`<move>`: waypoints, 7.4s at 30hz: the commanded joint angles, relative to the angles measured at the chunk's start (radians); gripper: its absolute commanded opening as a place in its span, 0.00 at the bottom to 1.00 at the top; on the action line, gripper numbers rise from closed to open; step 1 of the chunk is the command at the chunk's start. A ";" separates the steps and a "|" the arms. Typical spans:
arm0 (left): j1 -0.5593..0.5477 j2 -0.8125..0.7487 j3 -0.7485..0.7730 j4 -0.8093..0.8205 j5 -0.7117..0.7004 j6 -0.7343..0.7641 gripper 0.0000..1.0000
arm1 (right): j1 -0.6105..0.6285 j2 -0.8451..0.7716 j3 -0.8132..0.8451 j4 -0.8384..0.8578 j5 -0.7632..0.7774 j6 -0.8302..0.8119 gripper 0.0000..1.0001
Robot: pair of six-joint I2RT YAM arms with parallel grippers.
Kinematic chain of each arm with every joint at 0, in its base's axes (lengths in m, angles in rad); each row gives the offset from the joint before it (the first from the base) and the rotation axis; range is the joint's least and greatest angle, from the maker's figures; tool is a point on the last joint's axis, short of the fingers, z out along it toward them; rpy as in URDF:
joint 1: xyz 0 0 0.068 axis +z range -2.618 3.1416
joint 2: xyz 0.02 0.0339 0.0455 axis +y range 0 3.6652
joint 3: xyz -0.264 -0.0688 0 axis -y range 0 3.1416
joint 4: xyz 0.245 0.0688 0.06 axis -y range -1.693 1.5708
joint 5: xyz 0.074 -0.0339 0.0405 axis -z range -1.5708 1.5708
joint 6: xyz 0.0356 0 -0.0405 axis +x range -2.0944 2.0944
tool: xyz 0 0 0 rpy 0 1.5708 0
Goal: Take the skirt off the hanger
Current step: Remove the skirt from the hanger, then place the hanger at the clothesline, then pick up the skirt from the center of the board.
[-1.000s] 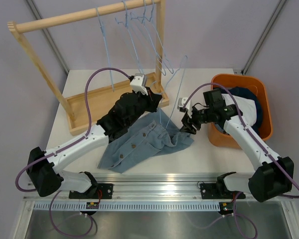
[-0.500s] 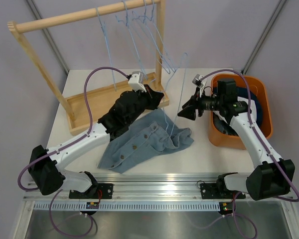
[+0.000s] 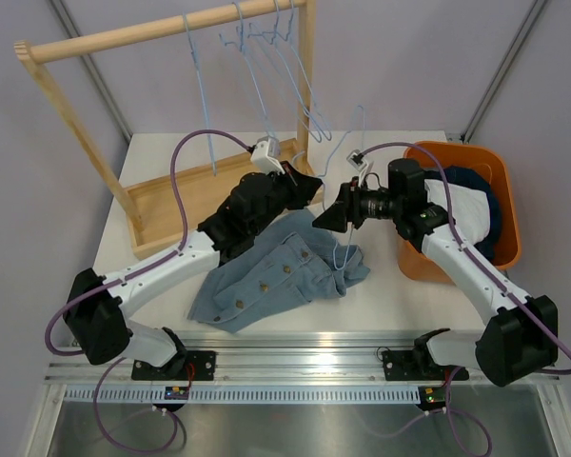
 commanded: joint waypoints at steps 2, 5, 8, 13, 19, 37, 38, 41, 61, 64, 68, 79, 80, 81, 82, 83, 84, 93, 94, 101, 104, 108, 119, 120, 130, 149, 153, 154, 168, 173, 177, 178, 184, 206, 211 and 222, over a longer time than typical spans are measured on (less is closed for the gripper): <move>-0.007 -0.008 0.063 0.043 -0.071 -0.051 0.00 | 0.041 -0.029 0.018 -0.002 0.093 -0.018 0.67; -0.011 -0.032 0.060 0.010 -0.151 -0.077 0.00 | 0.044 -0.029 0.020 -0.067 0.128 -0.092 0.67; -0.012 -0.067 0.025 -0.004 -0.221 -0.139 0.00 | 0.044 -0.035 0.009 -0.130 0.141 -0.147 0.66; -0.011 -0.091 -0.017 -0.033 -0.278 -0.207 0.00 | 0.076 -0.076 -0.052 -0.135 0.163 -0.190 0.63; -0.012 -0.087 -0.006 -0.121 -0.326 -0.308 0.00 | 0.105 -0.069 -0.075 -0.134 0.153 -0.221 0.52; -0.012 -0.146 -0.101 -0.170 -0.348 -0.420 0.00 | 0.116 0.063 0.103 -0.410 -0.025 -0.494 0.00; -0.010 -0.169 -0.118 -0.159 -0.344 -0.423 0.00 | 0.116 0.066 0.115 -0.424 -0.030 -0.503 0.00; -0.012 -0.219 -0.188 -0.123 -0.331 -0.428 0.05 | 0.117 0.071 0.121 -0.452 -0.060 -0.535 0.00; -0.012 -0.534 -0.359 -0.306 -0.256 -0.232 0.74 | 0.116 0.157 0.173 -0.509 -0.183 -0.541 0.00; -0.012 -0.577 -0.347 -0.414 -0.226 -0.141 0.77 | 0.117 0.177 0.193 -0.533 -0.206 -0.550 0.00; -0.015 -0.643 -0.319 -0.624 -0.271 -0.002 0.86 | 0.159 0.200 0.230 -0.592 -0.254 -0.612 0.00; -0.018 -0.886 -0.268 -0.773 -0.495 0.365 0.89 | 0.240 0.205 0.357 -0.426 -0.353 -0.454 0.00; -0.016 -0.896 -0.268 -0.780 -0.505 0.365 0.89 | 0.239 0.192 0.362 -0.379 -0.369 -0.364 0.00; -0.018 -0.903 -0.270 -0.787 -0.518 0.367 0.89 | 0.240 0.188 0.371 -0.284 -0.382 -0.318 0.00; -0.018 -0.910 -0.271 -0.790 -0.521 0.361 0.90 | 0.240 0.182 0.374 -0.232 -0.393 -0.270 0.00; -0.018 -0.919 -0.270 -0.794 -0.525 0.353 0.91 | 0.240 0.174 0.376 -0.172 -0.412 -0.151 0.00; -0.018 -0.923 -0.273 -0.799 -0.530 0.348 0.92 | 0.240 0.171 0.383 -0.062 -0.419 -0.099 0.00; -0.016 -0.931 -0.276 -0.796 -0.551 0.345 0.97 | 0.242 0.281 0.458 0.665 -0.422 0.573 0.00; -0.018 -0.928 -0.276 -0.791 -0.551 0.350 0.97 | 0.240 0.325 0.474 0.716 -0.412 0.688 0.00; -0.018 -0.925 -0.284 -0.785 -0.541 0.338 0.99 | 0.240 0.482 0.606 1.071 -0.317 1.029 0.00; -0.018 -0.937 -0.290 -0.787 -0.538 0.322 0.99 | 0.240 0.508 0.665 1.056 -0.277 1.017 0.00; -0.018 -0.942 -0.290 -0.788 -0.544 0.313 0.99 | 0.240 0.531 0.712 1.036 -0.217 1.008 0.00; -0.018 -0.928 -0.296 -0.767 -0.539 0.293 0.99 | 0.240 0.625 0.879 1.004 -0.139 0.993 0.00; -0.018 -0.927 -0.296 -0.758 -0.538 0.292 0.99 | 0.240 0.629 0.900 0.993 -0.111 0.987 0.00; -0.018 -0.893 -0.307 -0.736 -0.510 0.259 0.99 | 0.240 0.786 1.090 0.895 -0.041 0.931 0.00; -0.018 -0.876 -0.311 -0.735 -0.493 0.239 0.99 | 0.236 0.852 1.085 0.881 -0.109 0.865 0.32; -0.018 -0.877 -0.346 -0.695 -0.467 0.248 0.99 | 0.223 0.794 1.040 0.962 -0.272 0.809 0.88; -0.018 -0.877 -0.354 -0.685 -0.460 0.255 0.99 | 0.219 0.763 1.025 0.987 -0.296 0.801 0.99; -0.015 -0.891 -0.426 -0.558 -0.401 0.387 0.99 | 0.180 0.332 0.756 -0.448 -0.227 -0.682 0.99; -0.015 -0.904 -0.457 -0.507 -0.375 0.380 0.99 | 0.183 0.177 0.395 -0.463 0.121 -0.769 0.99; -0.015 -0.893 -0.466 -0.495 -0.357 0.374 0.99 | 0.212 0.221 0.321 -0.527 0.283 -0.744 1.00; -0.013 -0.884 -0.463 -0.500 -0.355 0.374 0.99 | 0.240 0.224 0.310 -0.523 0.301 -0.733 1.00; -0.013 -0.877 -0.433 -0.559 -0.355 0.374 0.99 | 0.445 0.247 0.104 -0.273 0.776 -0.507 0.99; -0.015 -1.006 -0.462 -0.668 -0.334 0.224 0.99 | 0.393 0.580 0.175 -0.282 0.630 -0.347 0.49; -0.015 -1.023 -0.475 -0.665 -0.331 0.215 0.99 | 0.256 0.587 0.271 -0.443 0.402 -0.424 0.01; -0.015 -0.971 -0.480 -0.596 -0.308 0.267 0.99 | 0.138 0.232 0.357 -0.616 0.179 -0.681 0.00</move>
